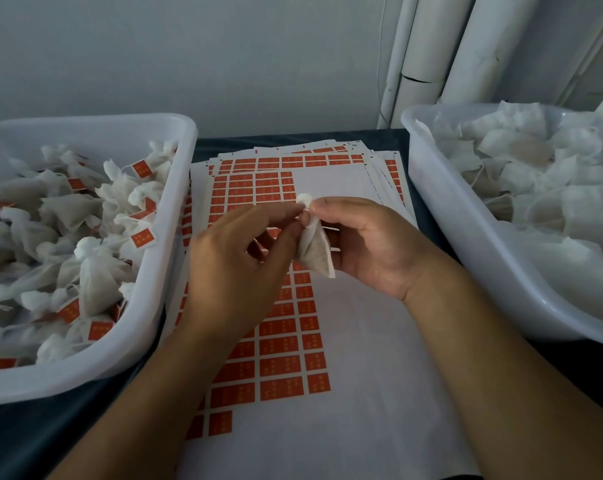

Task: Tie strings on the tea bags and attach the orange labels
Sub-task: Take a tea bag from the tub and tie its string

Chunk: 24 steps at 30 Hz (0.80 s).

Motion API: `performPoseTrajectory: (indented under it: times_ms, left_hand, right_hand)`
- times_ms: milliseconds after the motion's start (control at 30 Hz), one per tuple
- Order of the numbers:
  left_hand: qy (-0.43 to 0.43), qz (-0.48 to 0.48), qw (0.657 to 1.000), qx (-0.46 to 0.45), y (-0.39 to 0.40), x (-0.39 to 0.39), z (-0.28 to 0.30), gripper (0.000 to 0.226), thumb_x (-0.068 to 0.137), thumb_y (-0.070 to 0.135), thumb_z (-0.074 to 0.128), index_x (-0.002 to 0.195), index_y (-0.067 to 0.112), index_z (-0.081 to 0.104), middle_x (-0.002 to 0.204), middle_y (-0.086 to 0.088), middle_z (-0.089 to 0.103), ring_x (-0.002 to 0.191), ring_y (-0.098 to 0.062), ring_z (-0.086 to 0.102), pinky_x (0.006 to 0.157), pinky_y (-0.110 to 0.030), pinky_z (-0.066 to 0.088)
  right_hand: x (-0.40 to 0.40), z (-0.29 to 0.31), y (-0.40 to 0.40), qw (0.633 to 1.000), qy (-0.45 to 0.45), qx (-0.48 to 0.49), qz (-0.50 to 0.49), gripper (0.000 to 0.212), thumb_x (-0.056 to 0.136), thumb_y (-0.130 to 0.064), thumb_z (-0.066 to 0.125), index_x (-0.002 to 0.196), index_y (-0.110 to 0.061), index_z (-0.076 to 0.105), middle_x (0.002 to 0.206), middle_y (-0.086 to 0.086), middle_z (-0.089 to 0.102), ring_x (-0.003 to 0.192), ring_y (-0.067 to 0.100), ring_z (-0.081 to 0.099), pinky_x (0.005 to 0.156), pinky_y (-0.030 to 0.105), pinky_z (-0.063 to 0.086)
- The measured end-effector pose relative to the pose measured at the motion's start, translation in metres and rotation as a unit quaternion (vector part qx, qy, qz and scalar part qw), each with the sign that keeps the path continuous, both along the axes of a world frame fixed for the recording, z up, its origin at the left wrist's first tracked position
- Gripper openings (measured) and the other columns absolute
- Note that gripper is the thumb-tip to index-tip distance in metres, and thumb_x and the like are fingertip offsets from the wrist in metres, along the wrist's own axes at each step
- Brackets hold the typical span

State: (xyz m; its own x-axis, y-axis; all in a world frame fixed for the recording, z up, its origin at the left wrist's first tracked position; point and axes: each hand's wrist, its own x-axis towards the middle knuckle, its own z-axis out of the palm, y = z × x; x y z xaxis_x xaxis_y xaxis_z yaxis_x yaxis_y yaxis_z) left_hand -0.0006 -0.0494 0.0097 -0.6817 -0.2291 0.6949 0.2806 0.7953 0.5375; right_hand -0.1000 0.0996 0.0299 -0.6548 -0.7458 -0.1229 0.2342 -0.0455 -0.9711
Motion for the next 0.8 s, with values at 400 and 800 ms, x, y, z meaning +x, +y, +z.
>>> performPoseTrajectory:
  times_ms: [400,800]
  left_hand:
    - [-0.073,-0.056,0.994,0.065,-0.0081,-0.0013,0.0009,0.014,0.094,0.041,0.069,0.105,0.033,0.071,0.098,0.027,0.068,0.089,-0.001,0.068,0.064,-0.009,0.053]
    - [-0.141,0.014,0.990,-0.001,-0.0055,-0.0039,-0.0048,0.008,0.092,0.036,0.072,0.088,0.035,0.064,0.083,0.030,0.057,0.087,0.002,0.060,0.067,-0.001,0.046]
  right_hand:
    - [-0.0074,-0.0002,0.0080,0.992,0.095,0.080,0.020,0.026,0.103,-0.035,0.056,0.107,-0.019,0.076,0.105,0.000,0.074,0.103,0.023,0.070,0.089,0.038,0.060]
    - [-0.0079,-0.0039,0.0053,0.951,0.247,0.184,-0.002,0.020,0.101,-0.035,0.062,0.092,-0.022,0.074,0.089,-0.004,0.075,0.088,0.016,0.073,0.083,0.032,0.061]
